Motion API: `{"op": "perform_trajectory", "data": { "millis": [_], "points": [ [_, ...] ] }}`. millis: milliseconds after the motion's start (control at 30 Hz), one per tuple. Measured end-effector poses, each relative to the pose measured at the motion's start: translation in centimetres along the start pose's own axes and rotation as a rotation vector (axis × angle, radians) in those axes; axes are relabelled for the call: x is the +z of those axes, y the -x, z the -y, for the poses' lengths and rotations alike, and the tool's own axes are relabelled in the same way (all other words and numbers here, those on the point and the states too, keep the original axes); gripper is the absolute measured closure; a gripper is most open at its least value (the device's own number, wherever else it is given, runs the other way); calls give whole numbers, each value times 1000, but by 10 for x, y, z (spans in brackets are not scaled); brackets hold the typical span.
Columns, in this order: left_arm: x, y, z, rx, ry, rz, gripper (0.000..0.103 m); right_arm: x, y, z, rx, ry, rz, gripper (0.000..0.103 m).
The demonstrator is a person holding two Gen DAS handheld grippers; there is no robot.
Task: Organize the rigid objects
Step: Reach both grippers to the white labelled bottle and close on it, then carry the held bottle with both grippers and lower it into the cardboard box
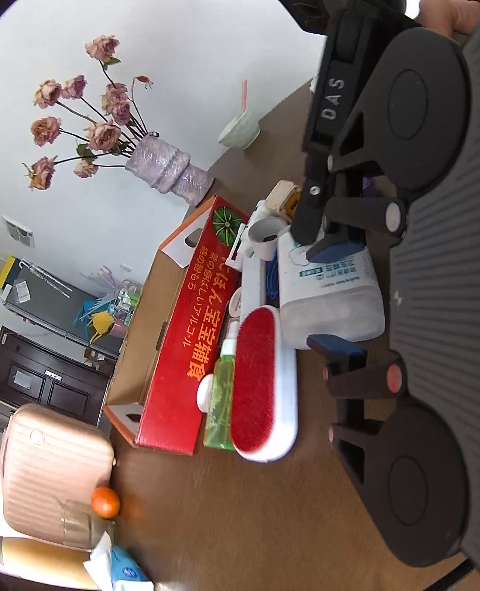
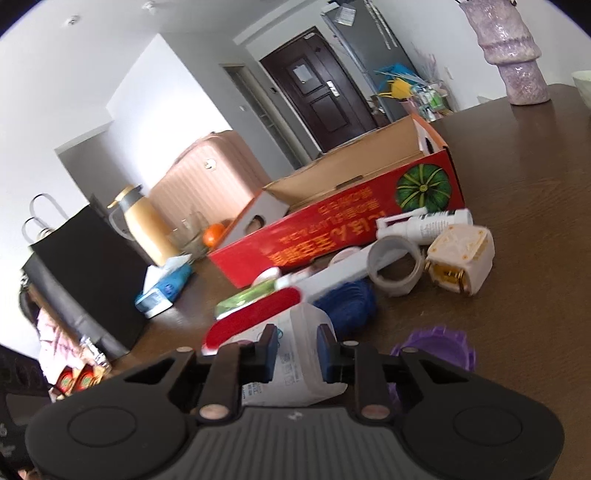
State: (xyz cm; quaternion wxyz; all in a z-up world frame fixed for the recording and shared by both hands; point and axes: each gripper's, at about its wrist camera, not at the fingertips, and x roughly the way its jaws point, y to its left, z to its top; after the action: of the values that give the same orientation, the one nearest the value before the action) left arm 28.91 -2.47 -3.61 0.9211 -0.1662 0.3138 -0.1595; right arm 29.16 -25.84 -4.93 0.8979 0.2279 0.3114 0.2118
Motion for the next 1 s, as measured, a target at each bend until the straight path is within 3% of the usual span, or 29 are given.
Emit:
{"op": "perform_trajectory", "data": {
  "millis": [300,567,767,1000],
  "points": [
    [-30,67,9,-29,1,72,63,-48,65,-44,-15,105,81,80],
    [-30,89,19,-36,-32,141,63,-48,84,-59,1,133,131,80],
    [9,81,30,-48,-53,185,63,-6,78,-65,0,111,197,80],
    [105,49,42,-44,-83,267,63,89,42,-80,12,199,287,80]
  ]
}}
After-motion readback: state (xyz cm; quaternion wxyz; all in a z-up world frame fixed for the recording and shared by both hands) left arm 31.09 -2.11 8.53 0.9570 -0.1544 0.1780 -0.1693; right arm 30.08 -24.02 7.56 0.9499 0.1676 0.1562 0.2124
